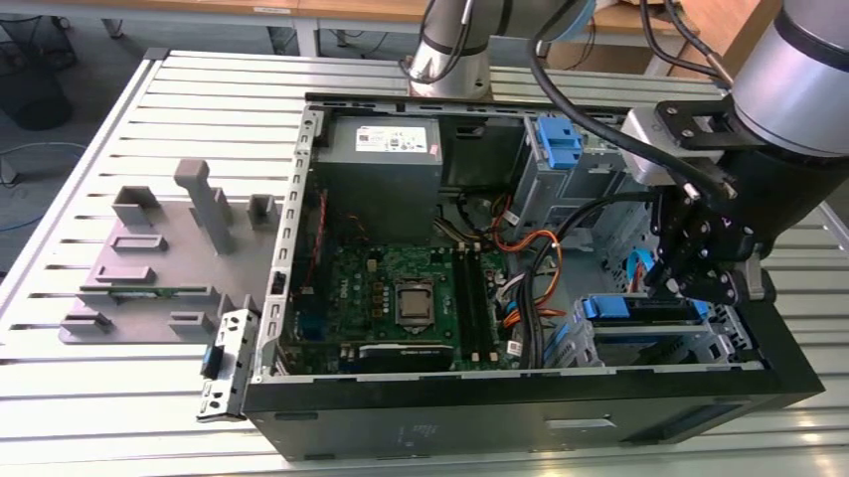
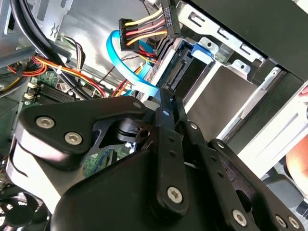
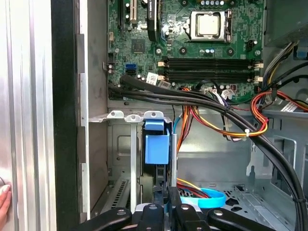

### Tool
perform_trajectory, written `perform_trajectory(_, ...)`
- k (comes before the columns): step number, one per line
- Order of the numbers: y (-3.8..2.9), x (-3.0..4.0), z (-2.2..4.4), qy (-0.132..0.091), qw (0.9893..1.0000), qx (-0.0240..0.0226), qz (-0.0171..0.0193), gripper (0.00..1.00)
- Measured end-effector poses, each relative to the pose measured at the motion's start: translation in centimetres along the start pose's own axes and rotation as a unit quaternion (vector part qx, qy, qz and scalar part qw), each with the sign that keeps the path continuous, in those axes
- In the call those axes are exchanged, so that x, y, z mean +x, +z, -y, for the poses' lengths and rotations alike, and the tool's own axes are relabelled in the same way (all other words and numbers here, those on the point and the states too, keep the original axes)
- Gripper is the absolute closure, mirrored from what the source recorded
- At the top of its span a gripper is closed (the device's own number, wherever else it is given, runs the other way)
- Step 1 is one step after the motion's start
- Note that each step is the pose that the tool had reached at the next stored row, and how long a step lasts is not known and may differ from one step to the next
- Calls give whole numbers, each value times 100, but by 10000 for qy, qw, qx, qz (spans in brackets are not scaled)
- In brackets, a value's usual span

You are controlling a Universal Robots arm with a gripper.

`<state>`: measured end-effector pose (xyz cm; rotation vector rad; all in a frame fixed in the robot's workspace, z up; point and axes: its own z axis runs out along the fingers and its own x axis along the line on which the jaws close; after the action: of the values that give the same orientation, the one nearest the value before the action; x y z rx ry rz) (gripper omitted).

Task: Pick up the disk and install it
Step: 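Insert the first disk wire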

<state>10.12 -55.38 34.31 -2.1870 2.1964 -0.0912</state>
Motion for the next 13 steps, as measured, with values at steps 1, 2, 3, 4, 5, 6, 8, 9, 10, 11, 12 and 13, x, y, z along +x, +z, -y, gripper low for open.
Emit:
perform_trajectory(1, 3, 0, -3, -16, 10000, 22, 1, 84)
perform_trajectory(2, 4, 1, -6, -25, 10000, 36, 1, 84)
perform_trajectory(3, 4, 1, -6, -27, 10000, 37, 1, 84)
perform_trajectory(4, 4, 1, -6, -27, 10000, 37, 2, 84)
perform_trajectory(5, 6, 0, -10, -26, 10000, 39, 4, 84)
perform_trajectory(6, 13, 0, -13, -26, 10000, 45, 3, 84)
perform_trajectory(8, 28, 0, -17, -28, 10000, 53, 2, 84)
perform_trajectory(9, 32, -1, -17, -28, 10000, 53, 2, 84)
perform_trajectory(10, 34, 0, -19, -28, 10000, 54, 1, 84)
perform_trajectory(11, 35, 0, -21, -28, 10000, 54, 1, 84)
perform_trajectory(12, 37, 0, -23, -28, 10000, 54, 1, 84)
perform_trajectory(13, 40, 0, -24, -29, 10000, 54, 2, 84)
